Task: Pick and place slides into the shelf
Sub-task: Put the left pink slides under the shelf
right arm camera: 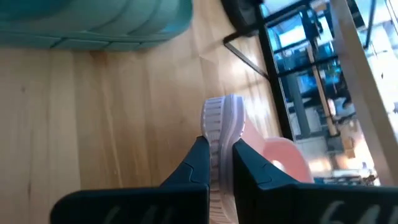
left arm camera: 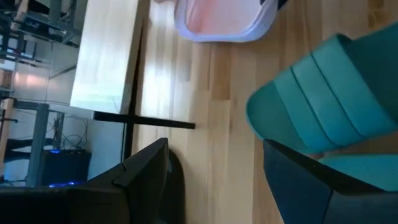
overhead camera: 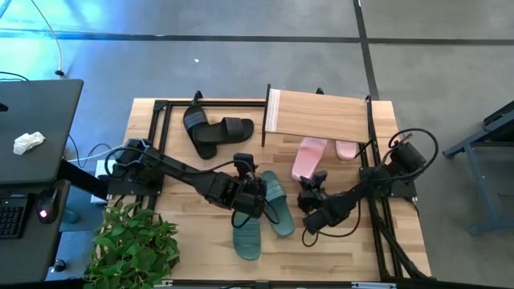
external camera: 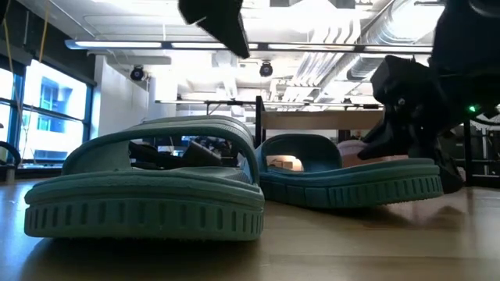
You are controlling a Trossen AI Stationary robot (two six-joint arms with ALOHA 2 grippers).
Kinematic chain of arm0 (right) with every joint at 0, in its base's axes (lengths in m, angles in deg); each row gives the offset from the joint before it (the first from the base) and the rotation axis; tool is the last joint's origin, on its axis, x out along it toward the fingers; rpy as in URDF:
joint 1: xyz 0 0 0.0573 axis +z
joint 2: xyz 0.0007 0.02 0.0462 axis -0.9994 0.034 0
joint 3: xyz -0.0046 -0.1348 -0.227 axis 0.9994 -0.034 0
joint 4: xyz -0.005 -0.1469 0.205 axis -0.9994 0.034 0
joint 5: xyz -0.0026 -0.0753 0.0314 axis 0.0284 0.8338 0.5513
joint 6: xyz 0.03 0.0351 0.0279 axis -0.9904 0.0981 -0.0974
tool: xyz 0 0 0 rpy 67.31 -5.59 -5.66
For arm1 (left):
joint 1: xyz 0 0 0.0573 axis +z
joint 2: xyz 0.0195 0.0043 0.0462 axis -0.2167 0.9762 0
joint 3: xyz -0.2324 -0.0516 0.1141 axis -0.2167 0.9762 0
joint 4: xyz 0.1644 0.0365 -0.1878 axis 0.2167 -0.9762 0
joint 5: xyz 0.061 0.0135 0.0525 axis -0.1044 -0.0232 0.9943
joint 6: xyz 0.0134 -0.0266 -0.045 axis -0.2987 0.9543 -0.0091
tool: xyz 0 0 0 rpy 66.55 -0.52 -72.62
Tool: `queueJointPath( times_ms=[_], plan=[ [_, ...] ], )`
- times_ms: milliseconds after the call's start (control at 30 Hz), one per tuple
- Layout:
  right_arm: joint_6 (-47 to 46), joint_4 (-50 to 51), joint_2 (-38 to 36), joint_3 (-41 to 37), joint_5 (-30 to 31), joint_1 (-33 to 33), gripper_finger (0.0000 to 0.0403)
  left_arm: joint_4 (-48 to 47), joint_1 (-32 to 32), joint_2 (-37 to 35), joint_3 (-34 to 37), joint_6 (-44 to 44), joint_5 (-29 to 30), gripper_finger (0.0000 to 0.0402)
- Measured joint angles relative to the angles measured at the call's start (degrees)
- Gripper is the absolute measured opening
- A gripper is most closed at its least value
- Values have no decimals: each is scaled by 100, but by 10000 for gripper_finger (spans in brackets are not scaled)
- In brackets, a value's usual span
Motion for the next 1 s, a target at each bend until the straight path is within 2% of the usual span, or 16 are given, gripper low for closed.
queueJointPath(
  times_ms=[267,467,567,767,1000],
  plan=[
    [709,77,0,21,-406,-412,5,115,29,169,-13,0,-315,244],
    [851,175,2,20,-738,-624,5,260,27,461,-9,-296,-873,243],
    [835,150,-2,20,-753,-610,5,698,27,766,-9,-848,-924,243],
    [665,136,-61,18,-749,-407,5,2258,28,1428,-9,-2387,-934,243],
    [179,327,-243,18,-653,-10,5,3468,28,1823,-3,-3839,-574,243]
  ],
)
